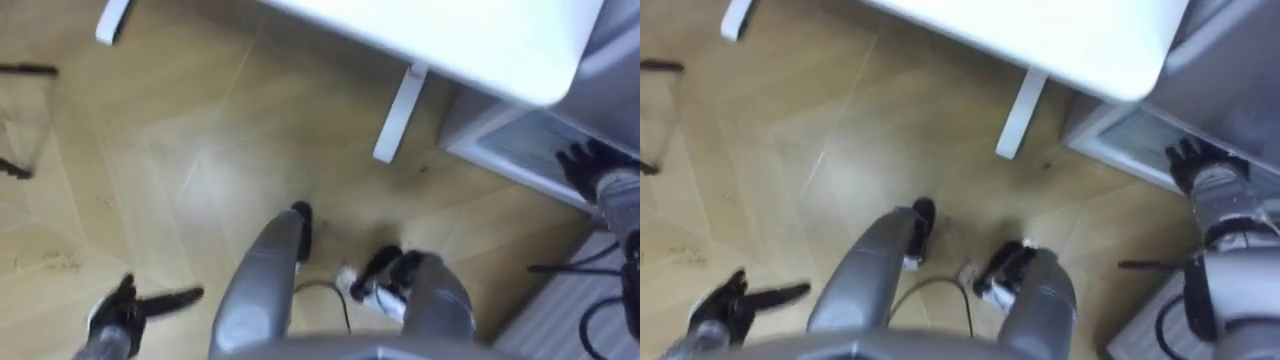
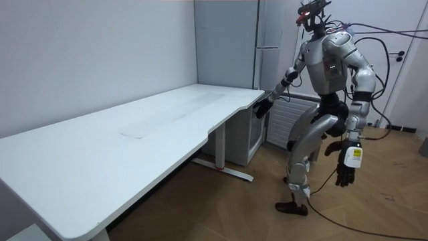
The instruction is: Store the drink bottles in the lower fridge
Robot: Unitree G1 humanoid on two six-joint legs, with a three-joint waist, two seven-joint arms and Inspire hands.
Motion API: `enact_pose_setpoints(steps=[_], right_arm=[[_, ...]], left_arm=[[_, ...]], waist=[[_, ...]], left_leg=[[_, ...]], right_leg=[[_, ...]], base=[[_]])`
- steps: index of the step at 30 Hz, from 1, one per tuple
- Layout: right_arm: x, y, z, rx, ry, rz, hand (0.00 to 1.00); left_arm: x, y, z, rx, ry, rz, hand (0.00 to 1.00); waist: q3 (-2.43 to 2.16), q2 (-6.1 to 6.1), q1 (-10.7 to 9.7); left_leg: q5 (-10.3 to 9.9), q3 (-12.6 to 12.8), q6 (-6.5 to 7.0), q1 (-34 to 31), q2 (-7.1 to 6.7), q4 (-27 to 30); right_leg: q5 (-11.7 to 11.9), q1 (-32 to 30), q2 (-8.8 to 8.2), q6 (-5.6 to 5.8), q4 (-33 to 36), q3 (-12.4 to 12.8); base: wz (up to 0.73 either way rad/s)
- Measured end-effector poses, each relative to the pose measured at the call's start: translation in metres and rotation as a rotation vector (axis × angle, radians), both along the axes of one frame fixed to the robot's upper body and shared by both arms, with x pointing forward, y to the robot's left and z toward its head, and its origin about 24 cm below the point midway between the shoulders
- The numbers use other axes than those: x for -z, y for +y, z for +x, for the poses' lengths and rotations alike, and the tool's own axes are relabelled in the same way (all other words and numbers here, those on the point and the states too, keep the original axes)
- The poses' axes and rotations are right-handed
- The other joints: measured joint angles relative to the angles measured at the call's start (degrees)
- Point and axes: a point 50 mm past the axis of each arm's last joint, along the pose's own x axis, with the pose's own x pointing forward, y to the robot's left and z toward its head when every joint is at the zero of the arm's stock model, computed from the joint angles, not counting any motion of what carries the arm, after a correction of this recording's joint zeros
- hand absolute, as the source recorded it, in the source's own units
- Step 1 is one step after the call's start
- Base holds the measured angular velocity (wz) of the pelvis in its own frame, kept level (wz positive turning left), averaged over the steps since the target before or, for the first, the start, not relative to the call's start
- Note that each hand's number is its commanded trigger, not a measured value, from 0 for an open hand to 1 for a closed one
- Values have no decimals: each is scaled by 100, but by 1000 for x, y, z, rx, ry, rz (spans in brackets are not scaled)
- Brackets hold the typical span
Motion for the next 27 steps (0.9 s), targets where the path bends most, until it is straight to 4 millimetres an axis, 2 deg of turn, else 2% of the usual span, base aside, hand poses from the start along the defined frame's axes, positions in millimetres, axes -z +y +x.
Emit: enact_pose_setpoints(steps=[4,6,7,9,12,15,17,19,21,24,27], right_arm=[[14,-1,-22,-76,84,-23,0],[28,-3,-47,-103,163,-40,0],[31,-4,-54,-108,185,-45,0],[39,-7,-76,-120,265,-64,0],[48,-11,-103,-107,337,-72,0],[52,-14,-122,-123,419,-109,0],[49,-16,-121,-142,433,-147,0],[45,-18,-116,-150,412,-182,0],[39,-21,-115,-163,398,-231,0],[32,-25,-118,-179,413,-312,0],[25,-28,-114,-223,445,-414,0]], left_arm=[[0,4,-2,-39,-2,8,0],[-1,10,-6,-65,8,27,0],[-1,11,-7,-74,9,30,0],[1,10,-12,-111,17,32,0],[4,5,-19,-113,38,25,0],[6,3,-31,-126,62,17,0],[6,4,-39,-160,68,12,0],[7,3,-41,-177,68,10,0],[7,2,-50,-196,80,8,0],[8,0,-60,-208,107,22,0],[9,-2,-62,-222,114,35,0]], waist=[[-20,-16,-129],[-135,-128,-143],[-153,-152,-149],[-241,-161,-239],[-326,-202,-305],[-357,-253,-431],[-346,-285,-583],[-362,-260,-741],[-346,-304,-907],[-346,-346,-951],[-347,-390,-1048]], left_leg=[[-95,43,52,438,32,-141],[-102,93,60,845,60,-394],[-106,100,64,967,70,-444],[-181,105,64,1378,154,-563],[-191,202,76,1960,152,-888],[-194,422,81,2571,154,-1237],[-195,485,83,2811,154,-1385],[-194,535,81,2939,164,-1479],[-182,635,76,3228,145,-1709],[-175,784,75,3639,114,-2034],[-167,889,63,3900,101,-2225]], right_leg=[[13,506,95,136,-285,-9],[96,920,197,216,-632,-8],[122,1048,229,233,-721,-8],[243,1558,400,292,-1122,-27],[367,2087,489,381,-1542,48],[434,2547,538,447,-1838,201],[466,2721,570,474,-1989,260],[502,2806,600,485,-2100,301],[547,3014,622,518,-2272,374],[579,3291,642,570,-2494,494],[604,3425,667,598,-2589,630]], base=[[-1],[-9],[-13],[-13],[-16],[-31],[-20],[-16],[-20],[-24],[-21]])
